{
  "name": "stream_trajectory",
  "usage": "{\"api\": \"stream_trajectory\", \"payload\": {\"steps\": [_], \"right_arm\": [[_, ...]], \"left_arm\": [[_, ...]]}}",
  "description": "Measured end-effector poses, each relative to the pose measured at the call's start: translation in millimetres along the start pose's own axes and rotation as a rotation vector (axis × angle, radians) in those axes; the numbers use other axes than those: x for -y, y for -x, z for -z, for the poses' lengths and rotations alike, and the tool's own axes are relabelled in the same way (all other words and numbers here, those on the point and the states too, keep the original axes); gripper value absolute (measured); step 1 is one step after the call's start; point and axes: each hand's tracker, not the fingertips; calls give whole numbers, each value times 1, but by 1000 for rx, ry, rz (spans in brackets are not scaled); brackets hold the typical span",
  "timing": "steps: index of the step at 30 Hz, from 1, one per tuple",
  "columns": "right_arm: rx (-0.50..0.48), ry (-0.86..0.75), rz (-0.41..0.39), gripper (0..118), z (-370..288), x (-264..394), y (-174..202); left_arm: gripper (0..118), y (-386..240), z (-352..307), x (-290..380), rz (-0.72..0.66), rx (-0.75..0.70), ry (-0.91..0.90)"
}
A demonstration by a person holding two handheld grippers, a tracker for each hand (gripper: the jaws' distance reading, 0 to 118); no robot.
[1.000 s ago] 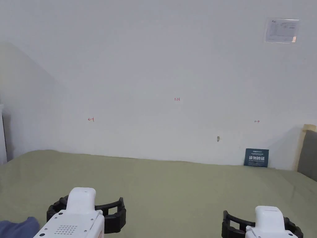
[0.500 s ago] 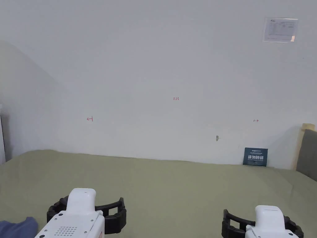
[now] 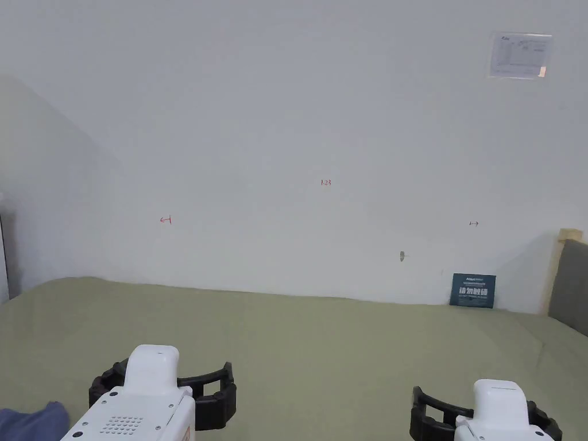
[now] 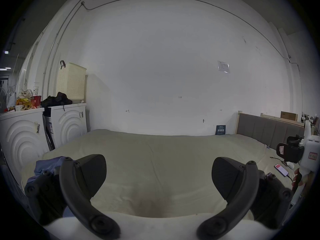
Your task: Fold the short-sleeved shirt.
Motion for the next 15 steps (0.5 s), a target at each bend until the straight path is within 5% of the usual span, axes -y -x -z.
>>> {"api": "stream_trajectory", "payload": {"steps": [12, 13, 14, 15], "right_arm": [[7, 21, -8, 110, -2, -8, -1], [3, 12, -15, 84, -3, -8, -1], [8, 10, -27, 31, -2, -8, -1], [30, 75, -58, 0, -1, -4, 1]], "left_arm": [[118, 0, -2, -2, -8, 11, -12], [114, 0, -3, -2, -2, 4, -17], [101, -3, -3, -1, 22, -22, -30], [67, -6, -2, 0, 73, -76, -27]]}}
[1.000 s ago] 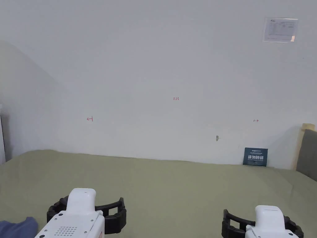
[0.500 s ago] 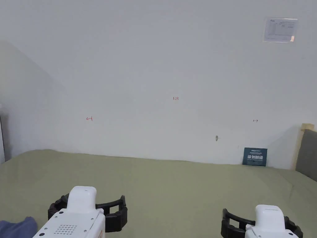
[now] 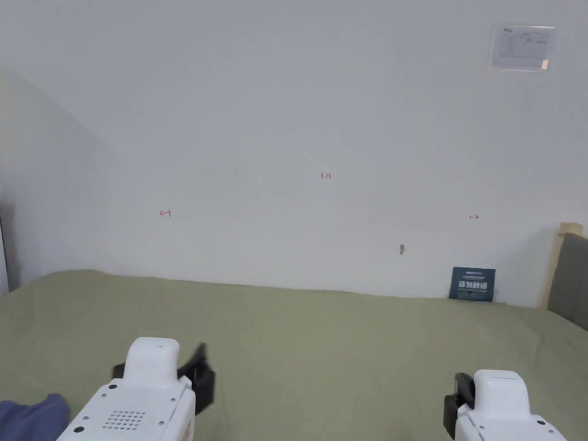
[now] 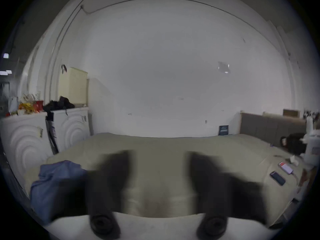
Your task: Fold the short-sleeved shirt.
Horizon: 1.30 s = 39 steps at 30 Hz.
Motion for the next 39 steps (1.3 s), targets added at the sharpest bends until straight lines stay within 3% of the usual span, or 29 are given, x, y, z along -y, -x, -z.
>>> {"api": "stream_trajectory", "payload": {"steps": [1, 7, 11, 20, 25, 33, 39], "right_arm": [[-2, -39, 23, 0, 1, 0, -3], [-49, -20, 2, 0, 0, -1, 1], [-149, -33, -2, 0, 6, -17, 39], [-533, -48, -13, 0, 12, -46, 214], [-690, -31, -16, 0, 0, -46, 290], [-752, -8, -65, 0, 6, -36, 330], [-729, 53, -107, 0, 40, -19, 332]], "left_arm": [[0, -1, 2, 2, 2, -12, 15], [0, 22, -4, 4, -65, -2, 35], [0, 52, -21, -2, -72, -41, 38], [0, 180, -124, -11, -63, -392, 28], [0, 223, -176, 0, -101, -535, 44], [0, 250, -176, 32, -151, -565, 138], [0, 292, -87, 31, -162, -380, 354]]}}
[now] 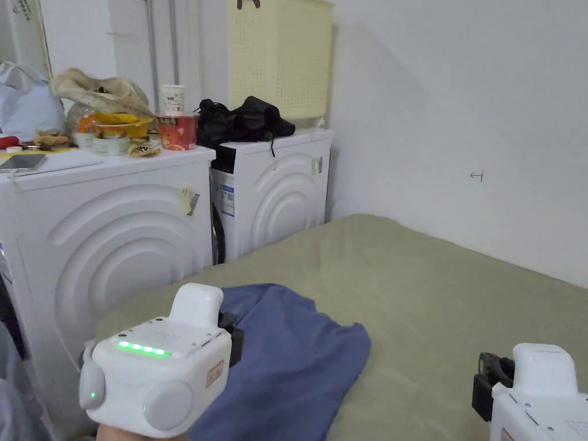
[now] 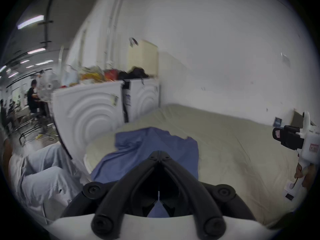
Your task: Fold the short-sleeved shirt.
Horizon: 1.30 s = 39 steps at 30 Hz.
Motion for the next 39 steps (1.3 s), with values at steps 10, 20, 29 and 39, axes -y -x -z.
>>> {"api": "stream_trajectory", "payload": {"steps": [10, 20, 29, 39], "right_arm": [[35, 113, 58, 0, 83, 27, -11], [-9, 171, 67, 0, 103, 50, -17], [19, 177, 87, 0, 85, 62, -37], [197, 191, 139, 0, 11, 62, -112]], "left_arm": [[1, -19, 248, -82, 163, 277, 689], [92, -46, 348, -13, 97, 228, 905], [2, -30, 330, -38, 36, 261, 802], [1, -123, 244, -151, 121, 435, 550]]}}
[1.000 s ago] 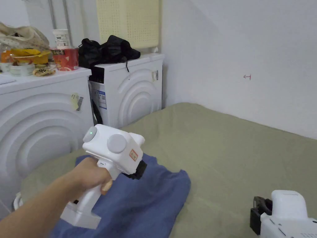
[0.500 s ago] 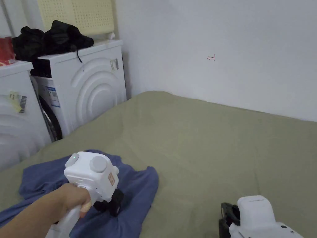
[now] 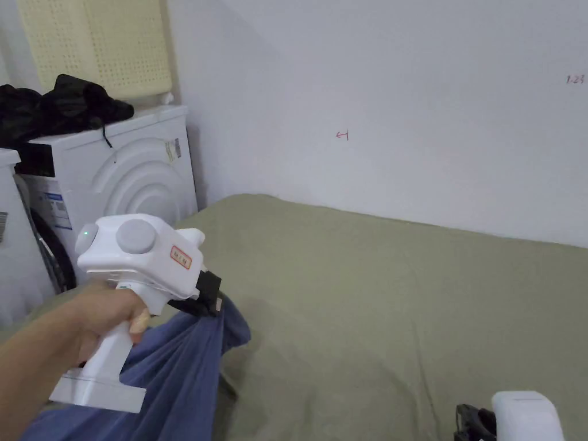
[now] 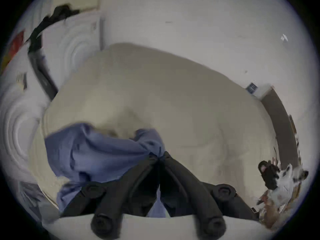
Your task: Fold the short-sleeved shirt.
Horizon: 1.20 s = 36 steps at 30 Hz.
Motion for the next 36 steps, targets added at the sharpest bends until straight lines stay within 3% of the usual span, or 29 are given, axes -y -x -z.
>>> {"api": "stream_trajectory", "payload": {"steps": [4, 9, 17, 23, 27, 28, 29, 31, 32, 34, 36], "right_arm": [[138, 10, 37, 0, -42, 1, -60], [311, 1, 57, 0, -106, 8, -135], [563, 22, 155, 0, -202, 33, -234], [671, 72, 200, 0, -240, 61, -273], [688, 111, 216, 0, -241, 78, -277], [687, 119, 227, 0, -240, 81, -277], [681, 124, 242, 0, -238, 84, -277], [667, 130, 259, 0, -233, 85, -275], [663, 133, 260, 0, -231, 85, -273], [641, 137, 260, 0, -227, 82, -268], [620, 129, 259, 0, -223, 77, -263]], "left_arm": [[1, -88, -10, -28, 101, 111, -74], [2, -235, 7, -31, 322, 245, -54], [2, -451, 60, 20, 532, 641, 68], [2, -539, 110, 122, 610, 826, 260], [2, -551, 155, 178, 574, 779, 415], [6, -551, 161, 185, 579, 777, 403], [23, -549, 166, 190, 575, 760, 399], [101, -543, 168, 189, 556, 684, 400], [103, -536, 168, 184, 540, 648, 445], [89, -507, 153, 168, 480, 642, 456], [84, -467, 129, 145, 456, 638, 333]]}}
